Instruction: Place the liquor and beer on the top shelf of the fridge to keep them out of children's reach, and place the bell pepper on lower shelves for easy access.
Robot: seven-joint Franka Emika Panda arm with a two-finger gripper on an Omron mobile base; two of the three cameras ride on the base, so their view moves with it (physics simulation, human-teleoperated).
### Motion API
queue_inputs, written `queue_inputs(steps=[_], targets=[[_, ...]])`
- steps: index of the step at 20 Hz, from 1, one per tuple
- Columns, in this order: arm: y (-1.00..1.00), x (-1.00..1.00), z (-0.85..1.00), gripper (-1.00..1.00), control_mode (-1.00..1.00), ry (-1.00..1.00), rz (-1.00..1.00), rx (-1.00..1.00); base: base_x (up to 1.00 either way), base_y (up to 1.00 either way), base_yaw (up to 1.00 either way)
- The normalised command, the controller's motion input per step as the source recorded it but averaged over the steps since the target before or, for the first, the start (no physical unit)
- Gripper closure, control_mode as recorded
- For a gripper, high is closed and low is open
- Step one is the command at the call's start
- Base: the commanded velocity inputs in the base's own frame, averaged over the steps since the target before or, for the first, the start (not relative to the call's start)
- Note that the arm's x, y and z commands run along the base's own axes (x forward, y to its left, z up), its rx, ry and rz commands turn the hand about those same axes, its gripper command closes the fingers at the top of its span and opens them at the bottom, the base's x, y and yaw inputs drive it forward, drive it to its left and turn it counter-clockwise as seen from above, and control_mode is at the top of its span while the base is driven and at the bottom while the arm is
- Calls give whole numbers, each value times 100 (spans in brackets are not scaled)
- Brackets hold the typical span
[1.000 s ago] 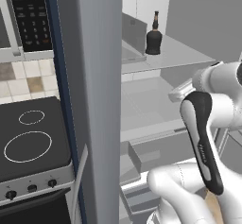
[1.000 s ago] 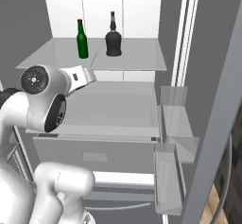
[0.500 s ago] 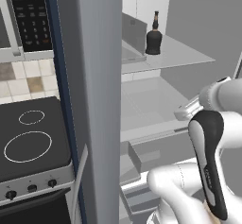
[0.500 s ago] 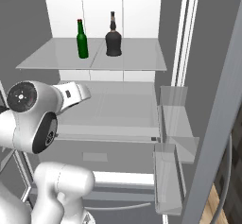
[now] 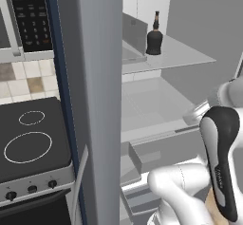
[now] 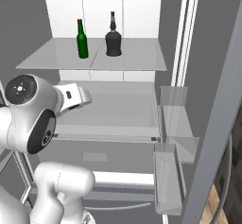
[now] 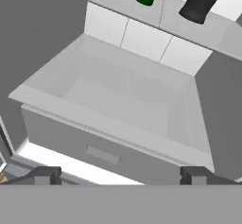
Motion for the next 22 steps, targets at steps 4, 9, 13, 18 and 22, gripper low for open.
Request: queue_inputs(steps=[4,9,13,18,22], targets=[[-23,-26,0,-100,-100,8,0,0,0,0,0],[-9,-13,0,-100,100,3,0,0,-30,-13,0],[0,0,0,-100,100,0,0,0,-65,-21,1],[0,0,0,-100,100,0,0,0,-84,-8,13],[0,0,0,-100,100,0,0,0,-86,0,25]])
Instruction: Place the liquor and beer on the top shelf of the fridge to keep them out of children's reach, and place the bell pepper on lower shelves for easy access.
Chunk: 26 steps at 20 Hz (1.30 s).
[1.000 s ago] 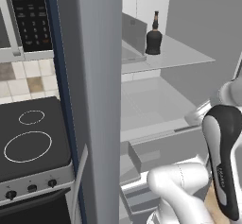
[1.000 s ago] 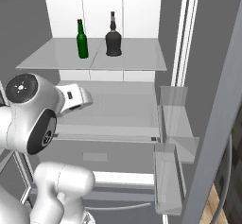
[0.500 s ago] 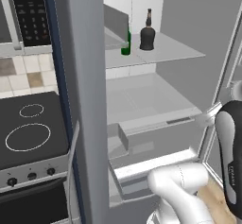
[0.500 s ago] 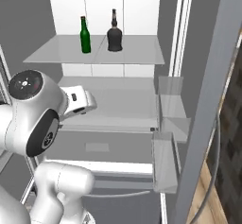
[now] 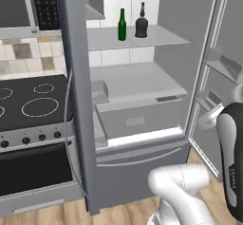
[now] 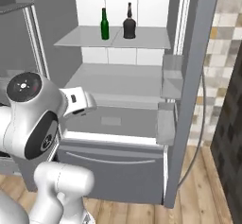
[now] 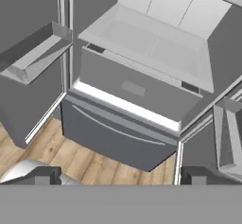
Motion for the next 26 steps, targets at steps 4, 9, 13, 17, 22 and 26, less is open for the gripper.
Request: queue_inputs(steps=[4,9,13,17,22,26], targets=[[0,0,0,-100,100,0,0,0,-73,0,37],[0,0,0,-100,100,0,0,0,-34,39,52],[0,0,0,-100,100,0,0,0,-4,71,54],[0,0,0,-100,100,0,0,0,0,91,51],[0,0,0,-100,100,0,0,0,27,100,37],[0,0,0,-100,100,0,0,0,53,100,21]])
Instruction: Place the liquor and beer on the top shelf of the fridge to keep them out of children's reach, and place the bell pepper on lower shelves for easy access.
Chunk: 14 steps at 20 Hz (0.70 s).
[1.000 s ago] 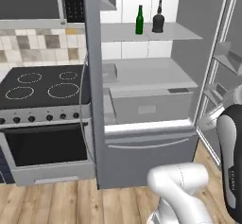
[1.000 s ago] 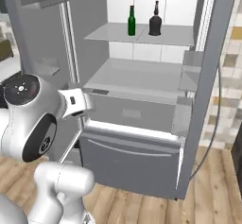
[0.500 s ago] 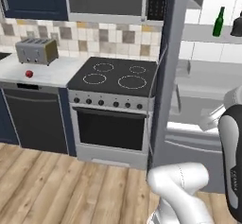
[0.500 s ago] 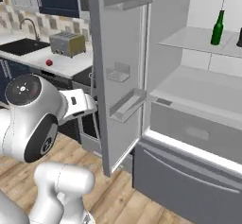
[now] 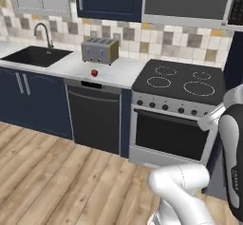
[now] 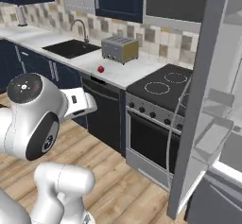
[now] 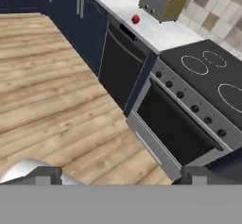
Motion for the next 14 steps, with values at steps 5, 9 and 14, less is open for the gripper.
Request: queue_inputs(steps=[5,9,14], targets=[[0,0,0,-100,100,0,0,0,59,86,3],[0,0,0,-100,100,0,0,0,50,64,-22],[0,0,0,-100,100,0,0,0,50,54,-43]])
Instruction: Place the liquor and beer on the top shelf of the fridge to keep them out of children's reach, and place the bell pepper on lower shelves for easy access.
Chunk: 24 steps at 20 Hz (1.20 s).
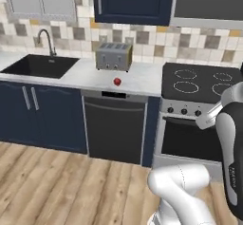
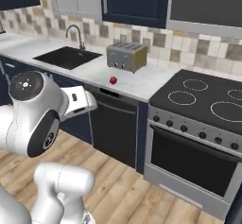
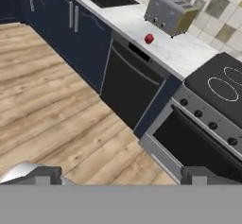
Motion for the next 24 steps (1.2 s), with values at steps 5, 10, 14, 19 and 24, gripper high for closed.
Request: queue_inputs(steps=[5,10,14,19,24], targets=[[0,0,0,-100,100,0,0,0,54,52,-49],[0,0,0,-100,100,0,0,0,53,65,-48],[0,0,0,-100,100,0,0,0,50,83,-37],[0,0,0,-100,100,0,0,0,55,82,-26],[0,0,0,-100,100,0,0,0,61,53,-15]])
